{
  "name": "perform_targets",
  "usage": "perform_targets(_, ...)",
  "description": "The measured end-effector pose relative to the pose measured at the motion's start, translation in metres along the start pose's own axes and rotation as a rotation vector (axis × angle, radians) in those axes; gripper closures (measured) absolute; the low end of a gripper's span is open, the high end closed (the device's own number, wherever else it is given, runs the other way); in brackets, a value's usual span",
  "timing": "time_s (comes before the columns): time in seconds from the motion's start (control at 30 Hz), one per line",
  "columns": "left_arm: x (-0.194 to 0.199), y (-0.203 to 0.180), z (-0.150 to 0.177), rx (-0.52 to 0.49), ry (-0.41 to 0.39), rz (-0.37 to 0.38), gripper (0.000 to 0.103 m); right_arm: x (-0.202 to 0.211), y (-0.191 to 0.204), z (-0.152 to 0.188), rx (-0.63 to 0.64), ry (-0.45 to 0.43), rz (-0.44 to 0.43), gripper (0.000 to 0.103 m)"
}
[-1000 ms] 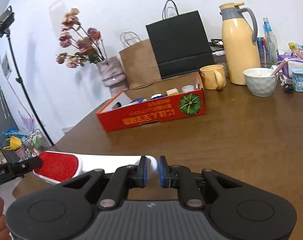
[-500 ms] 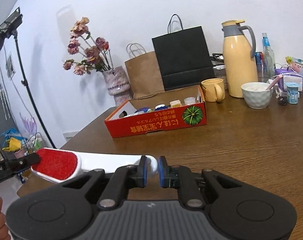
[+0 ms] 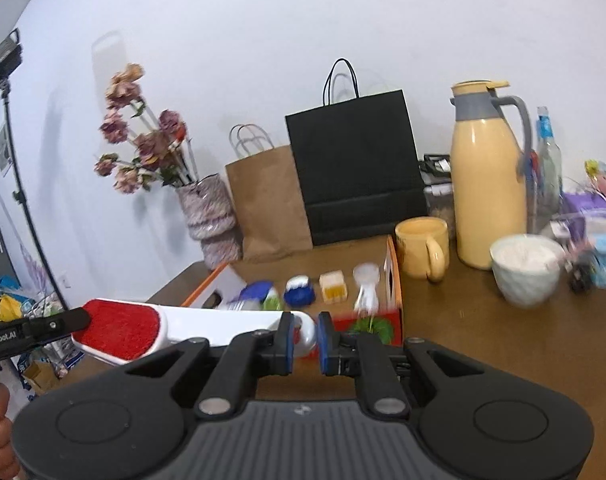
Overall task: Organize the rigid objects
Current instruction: 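Carry the lint roller with both tools and lower it into the red box, then open both tools and release the lint roller in the box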
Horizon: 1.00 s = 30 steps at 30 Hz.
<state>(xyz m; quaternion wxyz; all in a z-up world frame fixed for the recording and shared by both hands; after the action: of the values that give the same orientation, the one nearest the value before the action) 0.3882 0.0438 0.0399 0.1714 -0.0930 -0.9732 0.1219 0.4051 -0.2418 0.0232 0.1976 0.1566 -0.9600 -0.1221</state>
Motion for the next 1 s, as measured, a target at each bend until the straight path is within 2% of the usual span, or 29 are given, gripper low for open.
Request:
perform_targets(0.1,-0.043,0.004,-0.023,0.015,0.030,0.004,0.065,-0.037,-0.010,-0.029,0.011,0.014,0.016,0.090)
perform_targets(0.23,-0.097,0.012,-0.050,0.007,0.053,-0.010,0.065,-0.095,-0.023,-0.055,0.016,0.075,0.036,0.090)
perform_targets(0.43,-0.167,0.032,-0.070,0.019,0.107,-0.040,0.065,-0.175,-0.054,-0.067,-0.086,0.182,-0.001,0.090)
perform_targets(0.57,-0.217,0.044,-0.067,0.022,0.180,-0.072,0.065,-0.227,-0.071,-0.068,-0.096,0.240,0.027,0.090)
perform_targets(0.8,-0.296,0.073,-0.036,0.094,0.331,-0.135,0.065,-0.304,-0.090,-0.048,-0.083,0.337,0.108,0.091)
perform_targets(1.0,-0.322,0.077,-0.023,0.064,0.397,-0.190,0.066,-0.339,-0.092,-0.031,-0.049,0.353,0.185,0.091)
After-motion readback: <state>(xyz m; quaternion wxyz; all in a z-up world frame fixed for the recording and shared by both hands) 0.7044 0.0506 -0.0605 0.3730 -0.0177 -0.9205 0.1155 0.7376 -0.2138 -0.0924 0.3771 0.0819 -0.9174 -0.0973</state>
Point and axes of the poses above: each gripper's, at about its wrist camera, not at the fingertips, and x roughly against the way its jaws point, y to its left, z to its underside, the point moved 6 cm from there along -x, roughly the way its jaws point, and after that the axes turned 2 degrees about -z, right-handed, at the moved point
